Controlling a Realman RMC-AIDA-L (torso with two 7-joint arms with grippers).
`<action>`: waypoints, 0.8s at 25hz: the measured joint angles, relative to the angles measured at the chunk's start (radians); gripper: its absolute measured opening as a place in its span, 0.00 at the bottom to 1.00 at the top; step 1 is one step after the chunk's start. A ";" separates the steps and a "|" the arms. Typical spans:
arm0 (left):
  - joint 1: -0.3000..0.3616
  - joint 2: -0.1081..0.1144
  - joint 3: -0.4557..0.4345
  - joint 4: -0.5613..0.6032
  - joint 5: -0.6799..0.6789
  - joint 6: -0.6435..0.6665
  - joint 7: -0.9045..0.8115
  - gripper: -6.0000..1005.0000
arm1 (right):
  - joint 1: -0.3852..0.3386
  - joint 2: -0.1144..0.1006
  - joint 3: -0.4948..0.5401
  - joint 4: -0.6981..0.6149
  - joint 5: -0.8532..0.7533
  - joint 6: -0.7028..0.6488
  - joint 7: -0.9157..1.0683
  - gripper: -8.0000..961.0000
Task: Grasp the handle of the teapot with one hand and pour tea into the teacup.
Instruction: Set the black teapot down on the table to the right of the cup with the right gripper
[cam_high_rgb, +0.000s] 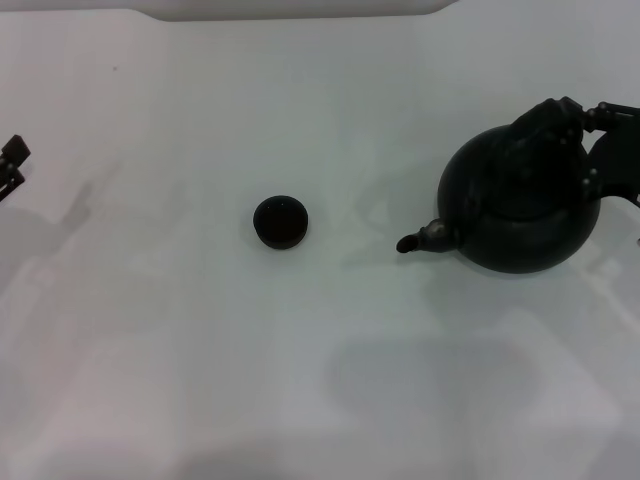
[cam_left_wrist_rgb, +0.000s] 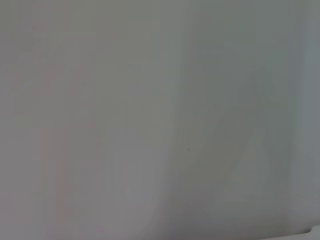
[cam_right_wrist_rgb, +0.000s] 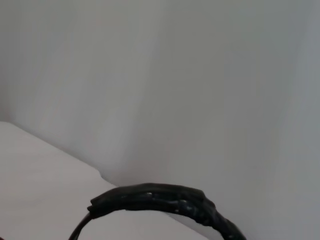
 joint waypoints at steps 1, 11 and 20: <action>0.000 0.000 0.000 0.000 0.000 0.000 0.000 0.86 | 0.000 0.000 0.004 0.003 0.001 -0.004 -0.001 0.13; -0.002 0.000 0.000 0.000 0.000 -0.001 0.000 0.86 | 0.001 0.000 0.010 0.018 0.001 -0.008 -0.020 0.13; -0.003 0.000 0.000 0.000 0.002 -0.003 0.001 0.86 | 0.008 0.000 0.010 0.029 0.001 -0.006 -0.048 0.13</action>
